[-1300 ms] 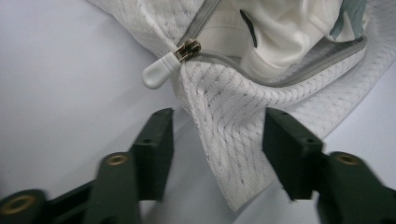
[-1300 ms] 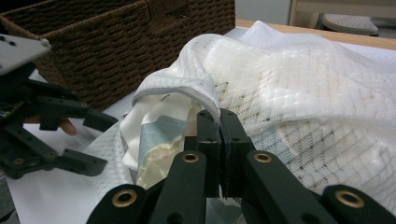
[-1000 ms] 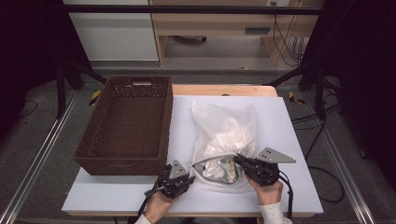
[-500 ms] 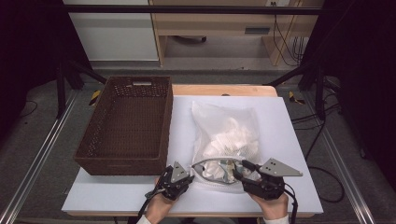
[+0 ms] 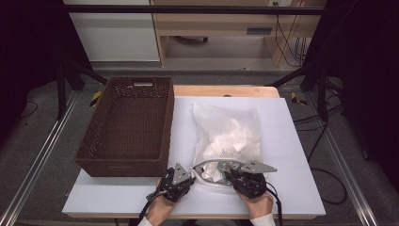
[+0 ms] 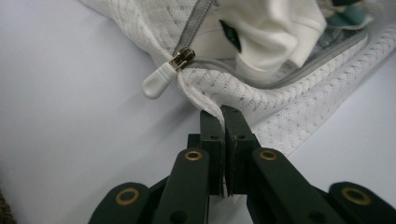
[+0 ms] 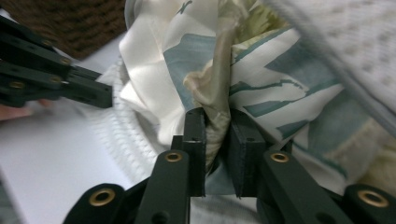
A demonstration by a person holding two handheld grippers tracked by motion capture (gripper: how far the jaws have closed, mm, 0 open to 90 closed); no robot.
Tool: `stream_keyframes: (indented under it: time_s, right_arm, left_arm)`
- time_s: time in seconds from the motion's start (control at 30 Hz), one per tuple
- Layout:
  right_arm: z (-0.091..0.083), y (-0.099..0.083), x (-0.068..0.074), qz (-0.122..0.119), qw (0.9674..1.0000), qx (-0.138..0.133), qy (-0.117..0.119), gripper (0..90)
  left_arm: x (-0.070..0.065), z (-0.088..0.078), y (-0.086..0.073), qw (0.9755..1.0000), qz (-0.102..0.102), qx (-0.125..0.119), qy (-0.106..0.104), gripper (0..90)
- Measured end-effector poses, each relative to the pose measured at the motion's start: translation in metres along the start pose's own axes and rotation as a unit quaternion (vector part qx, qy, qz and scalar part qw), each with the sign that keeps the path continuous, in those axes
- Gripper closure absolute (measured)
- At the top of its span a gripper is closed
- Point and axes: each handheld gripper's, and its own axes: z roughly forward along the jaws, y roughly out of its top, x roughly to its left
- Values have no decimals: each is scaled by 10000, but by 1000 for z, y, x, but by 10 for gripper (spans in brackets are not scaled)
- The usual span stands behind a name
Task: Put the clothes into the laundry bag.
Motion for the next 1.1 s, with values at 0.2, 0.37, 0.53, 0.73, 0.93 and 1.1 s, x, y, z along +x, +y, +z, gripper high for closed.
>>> stream_keyframes:
  time_s: [0.2, 0.37, 0.53, 0.73, 0.93, 1.1]
  right_arm:
    - [25, 15, -8, -100, 9991, 1, -411, 825]
    - [33, 21, -25, -9, 9964, -100, -840, 832]
    - [38, 21, -37, 25, 9932, -257, -1132, 832]
    - [25, 21, -34, -22, 9959, -291, -861, 724]
    - [-33, 20, -23, -228, 9922, -882, -857, 593]
    - [-38, 26, -35, -159, 9871, -866, -1339, 528]
  left_arm:
    - [0, 0, 0, 10000, 23, 21, 18, 871]
    - [0, 0, 0, 10000, 2, 1, 9, 872]
    - [0, 0, 0, 10000, -7, 0, 4, 872]
    - [0, 0, 0, 10000, -9, 1, 5, 872]
    - [0, 0, 0, 10000, -14, 3, 8, 872]
    - [2, 0, 0, 10000, -67, 18, -44, 871]
